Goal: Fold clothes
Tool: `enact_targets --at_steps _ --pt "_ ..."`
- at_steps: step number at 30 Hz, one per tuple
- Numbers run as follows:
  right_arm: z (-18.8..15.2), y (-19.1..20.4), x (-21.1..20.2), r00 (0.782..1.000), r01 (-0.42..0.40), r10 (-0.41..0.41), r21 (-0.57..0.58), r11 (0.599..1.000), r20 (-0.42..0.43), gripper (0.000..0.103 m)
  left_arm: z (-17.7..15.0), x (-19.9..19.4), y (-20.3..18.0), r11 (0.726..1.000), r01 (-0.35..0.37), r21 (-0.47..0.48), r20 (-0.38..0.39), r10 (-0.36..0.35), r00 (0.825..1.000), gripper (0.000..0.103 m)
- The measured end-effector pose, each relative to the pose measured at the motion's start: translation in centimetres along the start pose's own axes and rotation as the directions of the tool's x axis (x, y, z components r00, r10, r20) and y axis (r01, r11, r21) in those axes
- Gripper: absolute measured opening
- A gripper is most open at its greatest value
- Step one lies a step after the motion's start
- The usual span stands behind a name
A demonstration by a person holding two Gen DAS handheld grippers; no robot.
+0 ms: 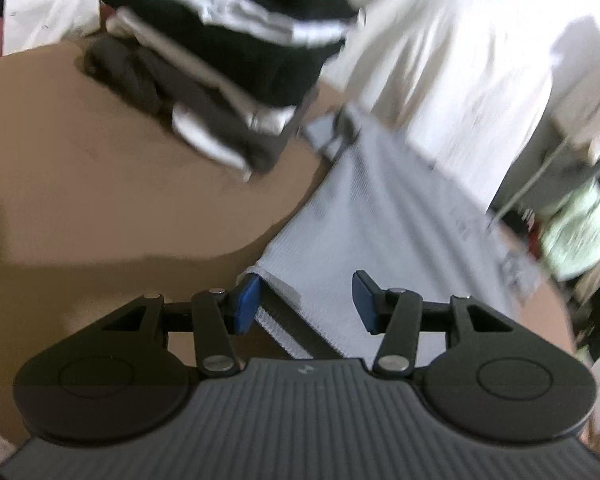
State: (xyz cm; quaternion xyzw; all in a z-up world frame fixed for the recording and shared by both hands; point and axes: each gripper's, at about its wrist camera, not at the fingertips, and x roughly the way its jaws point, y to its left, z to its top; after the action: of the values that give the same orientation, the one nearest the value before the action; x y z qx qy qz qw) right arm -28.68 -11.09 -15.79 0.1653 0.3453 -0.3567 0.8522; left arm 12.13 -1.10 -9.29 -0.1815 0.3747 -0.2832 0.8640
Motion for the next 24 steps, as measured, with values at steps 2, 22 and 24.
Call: enact_targets --at_steps 2,22,24 --pt "0.0 -0.1 -0.2 1.000 -0.003 0.003 -0.001 1.000 0.001 0.006 0.2 -0.5 -0.3 1.000 -0.013 -0.002 0.036 0.013 0.999 0.050" --pt "-2.6 -1.0 2.3 0.997 -0.068 0.061 0.134 0.989 0.057 0.008 -3.1 8.3 -3.7 0.854 -0.238 0.463 -0.165 0.347 0.923 0.006" --pt "-2.4 -1.3 1.3 0.994 -0.077 0.065 0.132 0.988 0.089 0.008 -3.0 6.5 -5.3 0.816 -0.248 0.522 -0.081 0.336 0.938 0.006"
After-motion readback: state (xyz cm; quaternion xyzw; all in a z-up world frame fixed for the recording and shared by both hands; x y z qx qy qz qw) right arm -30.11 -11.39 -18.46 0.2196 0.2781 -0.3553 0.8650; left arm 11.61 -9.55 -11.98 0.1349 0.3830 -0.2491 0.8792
